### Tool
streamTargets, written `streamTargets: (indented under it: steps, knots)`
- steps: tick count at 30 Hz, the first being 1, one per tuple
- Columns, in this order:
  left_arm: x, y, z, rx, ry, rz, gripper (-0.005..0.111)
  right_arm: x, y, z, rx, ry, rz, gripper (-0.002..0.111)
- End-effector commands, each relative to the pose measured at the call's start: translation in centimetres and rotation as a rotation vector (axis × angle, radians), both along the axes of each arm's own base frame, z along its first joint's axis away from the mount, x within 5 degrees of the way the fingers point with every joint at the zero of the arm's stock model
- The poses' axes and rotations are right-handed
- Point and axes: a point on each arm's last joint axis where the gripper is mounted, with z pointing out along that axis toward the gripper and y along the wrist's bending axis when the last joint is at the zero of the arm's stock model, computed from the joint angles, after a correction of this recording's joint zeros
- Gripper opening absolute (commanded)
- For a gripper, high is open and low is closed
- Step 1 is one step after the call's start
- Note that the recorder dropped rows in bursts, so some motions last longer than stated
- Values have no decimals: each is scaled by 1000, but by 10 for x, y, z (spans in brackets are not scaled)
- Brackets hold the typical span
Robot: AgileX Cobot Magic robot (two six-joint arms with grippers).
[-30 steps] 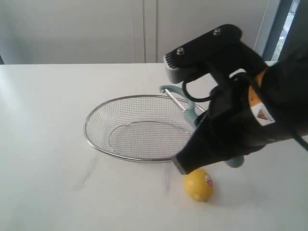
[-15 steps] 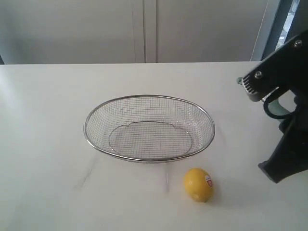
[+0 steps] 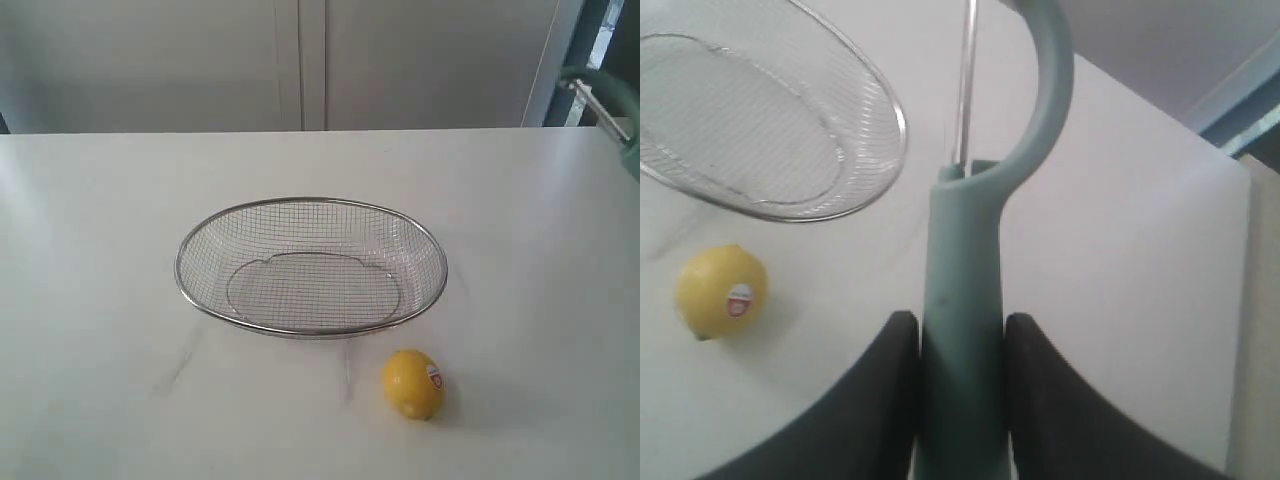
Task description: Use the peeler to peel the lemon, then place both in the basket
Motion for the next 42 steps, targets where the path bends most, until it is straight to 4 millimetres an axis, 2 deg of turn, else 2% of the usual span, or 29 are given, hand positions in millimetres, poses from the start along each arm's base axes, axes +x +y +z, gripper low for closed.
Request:
streamTargets:
  steps: [1, 5, 7, 9, 12, 13, 16, 18, 25, 30, 42]
  knots:
    - [0, 0, -1, -6, -1, 4, 0, -4, 9, 1, 47, 6, 119, 0]
    - [0, 0, -1, -6, -1, 4, 0, 4, 15, -2, 29, 8, 125, 0]
    - [0, 0, -1, -6, -1, 4, 0, 18, 22, -9, -7, 35, 108, 0]
    - [0, 0, -1, -6, -1, 4, 0, 47, 29, -23, -39, 84, 74, 0]
    - [0, 0, -1, -6, -1, 4, 0, 79, 38, -46, 32, 206, 150, 0]
    - [0, 0, -1, -6, -1, 4, 0, 94, 41, -58, 75, 296, 198, 0]
    - [0, 0, -1, -6, -1, 4, 0, 114, 33, -71, 149, 420, 179, 0]
    - [0, 0, -1, -6, -1, 4, 0, 113, 30, -70, 140, 446, 179, 0]
    - [0, 0, -1, -6, -1, 4, 0, 91, 26, -57, 114, 464, 229, 0]
    - [0, 0, -1, -6, -1, 4, 0, 91, 26, -51, 123, 397, 218, 0]
    - [0, 0, -1, -6, -1, 4, 0, 92, 26, -50, 150, 397, 188, 0]
